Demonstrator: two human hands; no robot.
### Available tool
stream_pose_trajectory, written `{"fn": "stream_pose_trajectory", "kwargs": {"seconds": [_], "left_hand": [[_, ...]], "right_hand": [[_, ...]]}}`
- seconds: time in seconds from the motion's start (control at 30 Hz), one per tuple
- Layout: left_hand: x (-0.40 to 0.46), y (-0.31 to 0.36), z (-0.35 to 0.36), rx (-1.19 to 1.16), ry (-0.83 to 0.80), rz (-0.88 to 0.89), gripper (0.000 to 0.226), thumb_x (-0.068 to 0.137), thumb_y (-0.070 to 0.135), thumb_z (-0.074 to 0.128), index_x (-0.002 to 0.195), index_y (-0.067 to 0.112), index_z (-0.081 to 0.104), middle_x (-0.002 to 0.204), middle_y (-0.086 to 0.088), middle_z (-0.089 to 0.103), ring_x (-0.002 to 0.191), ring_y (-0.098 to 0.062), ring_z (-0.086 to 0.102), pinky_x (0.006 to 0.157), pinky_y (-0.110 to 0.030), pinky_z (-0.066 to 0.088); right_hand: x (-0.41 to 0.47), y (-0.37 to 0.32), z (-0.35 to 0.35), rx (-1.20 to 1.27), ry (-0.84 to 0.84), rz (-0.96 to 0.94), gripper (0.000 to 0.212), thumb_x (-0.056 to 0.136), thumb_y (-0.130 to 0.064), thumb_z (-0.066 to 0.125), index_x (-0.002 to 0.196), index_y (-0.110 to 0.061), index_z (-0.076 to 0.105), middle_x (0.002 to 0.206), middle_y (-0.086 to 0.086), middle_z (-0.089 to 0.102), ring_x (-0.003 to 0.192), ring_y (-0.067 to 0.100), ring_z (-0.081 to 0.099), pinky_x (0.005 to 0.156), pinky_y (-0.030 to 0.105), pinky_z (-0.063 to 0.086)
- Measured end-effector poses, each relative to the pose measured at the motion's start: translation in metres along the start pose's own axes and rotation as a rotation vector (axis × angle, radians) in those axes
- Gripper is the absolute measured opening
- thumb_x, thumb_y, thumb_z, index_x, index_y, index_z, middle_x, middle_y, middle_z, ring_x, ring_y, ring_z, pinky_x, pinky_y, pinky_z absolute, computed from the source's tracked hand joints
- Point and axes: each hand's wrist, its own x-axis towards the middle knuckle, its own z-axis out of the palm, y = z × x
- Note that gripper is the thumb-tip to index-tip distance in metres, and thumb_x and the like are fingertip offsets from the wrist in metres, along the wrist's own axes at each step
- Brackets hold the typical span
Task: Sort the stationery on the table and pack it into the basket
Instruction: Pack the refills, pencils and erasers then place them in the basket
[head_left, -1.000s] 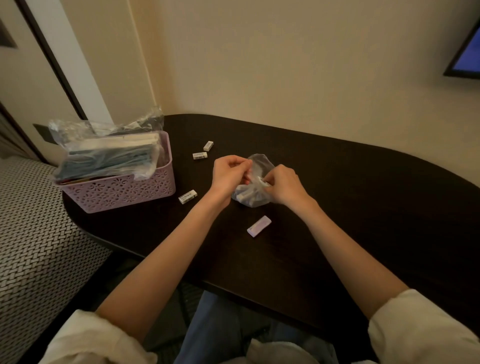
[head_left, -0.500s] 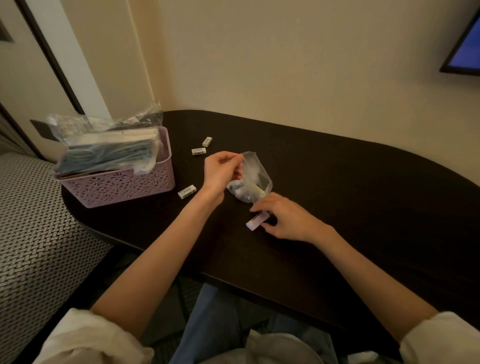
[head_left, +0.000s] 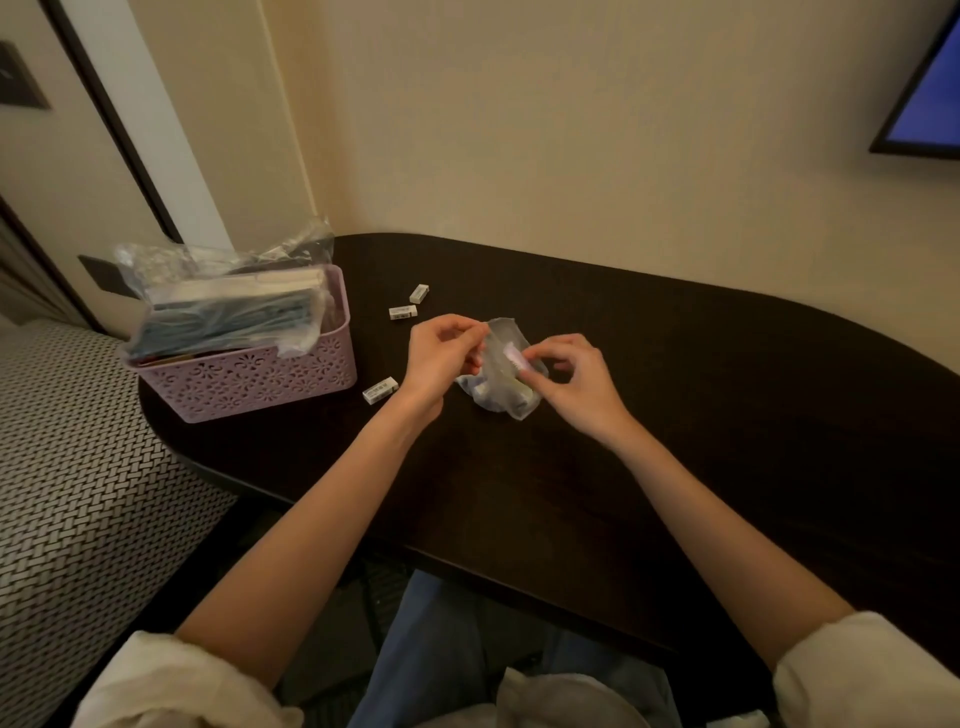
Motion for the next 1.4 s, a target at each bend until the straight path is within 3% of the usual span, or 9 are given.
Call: {"fn": "stream_pose_trajectory", "kwargs": {"seconds": [0.13, 0.3, 0.5, 0.6, 0.77, 0.9, 1.03, 1.23, 1.4], "left_hand": [[-0.003, 0.002, 0.001, -0.037, 0.001, -0.015, 0.013, 0.093, 0.008, 0.06, 0.102, 0.006, 0.068, 0.077, -0.005, 0.064, 0.064, -0.009, 0.059, 0.057, -0.018, 0.049], [-0.006, 0.01, -0.001, -0.051, 0.004, 0.016, 0.014, 0.093, 0.008, 0.061, 0.102, 0.003, 0.069, 0.072, -0.005, 0.062, 0.062, -0.008, 0.058, 0.058, -0.018, 0.05], [-0.008, 0.035, -0.018, -0.136, 0.017, 0.097, 0.016, 0.094, 0.009, 0.059, 0.106, 0.003, 0.066, 0.076, -0.004, 0.062, 0.067, -0.011, 0.059, 0.065, -0.023, 0.051], [-0.01, 0.05, -0.03, -0.209, 0.047, 0.133, 0.016, 0.093, 0.008, 0.059, 0.106, 0.0, 0.065, 0.076, -0.005, 0.061, 0.066, -0.011, 0.057, 0.063, -0.024, 0.05], [-0.014, 0.074, -0.05, -0.294, 0.125, 0.179, 0.012, 0.092, 0.007, 0.061, 0.1, -0.001, 0.065, 0.071, -0.004, 0.059, 0.06, -0.01, 0.055, 0.059, -0.023, 0.047], [-0.021, 0.088, -0.067, -0.352, 0.171, 0.194, 0.008, 0.092, 0.003, 0.06, 0.088, 0.002, 0.066, 0.057, 0.0, 0.056, 0.051, -0.008, 0.05, 0.053, -0.022, 0.042], [-0.032, 0.091, -0.087, -0.325, 0.243, 0.224, 0.012, 0.092, 0.003, 0.06, 0.082, 0.002, 0.066, 0.051, 0.002, 0.055, 0.046, -0.008, 0.049, 0.048, -0.02, 0.04], [-0.041, 0.07, -0.119, -0.262, 0.384, 0.15, 0.009, 0.091, 0.003, 0.062, 0.083, 0.001, 0.066, 0.061, -0.004, 0.057, 0.051, -0.008, 0.055, 0.053, -0.021, 0.047], [-0.043, 0.047, -0.134, -0.247, 0.382, 0.085, 0.012, 0.091, 0.006, 0.063, 0.08, 0.004, 0.066, 0.064, -0.006, 0.06, 0.056, -0.011, 0.058, 0.057, -0.022, 0.05]], "right_hand": [[0.006, 0.005, 0.02, -0.049, -0.018, 0.093, 0.027, 0.087, -0.026, 0.069, 0.112, -0.017, 0.069, 0.131, 0.004, 0.05, 0.125, 0.014, 0.042, 0.102, 0.034, 0.041], [0.009, 0.002, 0.015, -0.162, -0.105, 0.012, 0.026, 0.089, -0.026, 0.066, 0.112, -0.014, 0.069, 0.094, -0.003, 0.059, 0.081, 0.006, 0.055, 0.073, 0.026, 0.046], [0.031, -0.023, -0.009, -0.335, -0.132, -0.153, 0.037, 0.085, -0.006, 0.067, 0.121, -0.011, 0.061, 0.103, -0.002, 0.053, 0.083, 0.005, 0.053, 0.08, 0.023, 0.05], [0.046, -0.043, -0.017, -0.245, -0.124, -0.176, 0.051, 0.081, 0.011, 0.055, 0.127, -0.01, 0.059, 0.101, -0.001, 0.053, 0.076, 0.001, 0.048, 0.067, 0.008, 0.04], [0.059, -0.081, -0.024, 0.048, -0.106, -0.204, 0.054, 0.076, 0.019, 0.051, 0.122, -0.006, 0.064, 0.095, 0.004, 0.065, 0.061, -0.003, 0.049, 0.059, 0.007, 0.037], [0.062, -0.105, -0.017, 0.28, -0.16, -0.198, 0.047, 0.081, 0.016, 0.052, 0.118, -0.007, 0.067, 0.1, 0.007, 0.071, 0.091, 0.032, 0.062, 0.077, 0.029, 0.052], [0.062, -0.117, 0.001, 0.489, -0.281, -0.147, 0.044, 0.08, 0.019, 0.05, 0.113, -0.006, 0.068, 0.095, 0.005, 0.069, 0.086, 0.009, 0.064, 0.073, 0.031, 0.054], [0.066, -0.098, 0.043, 0.807, -0.42, 0.114, 0.024, 0.086, 0.002, 0.062, 0.108, -0.005, 0.066, 0.097, 0.009, 0.069, 0.094, 0.019, 0.066, 0.082, 0.032, 0.055], [0.072, -0.066, 0.09, 0.289, -0.38, 0.074, 0.025, 0.094, 0.001, 0.05, 0.116, -0.009, 0.058, 0.115, 0.005, 0.061, 0.11, 0.021, 0.06, 0.081, 0.027, 0.053]]}}
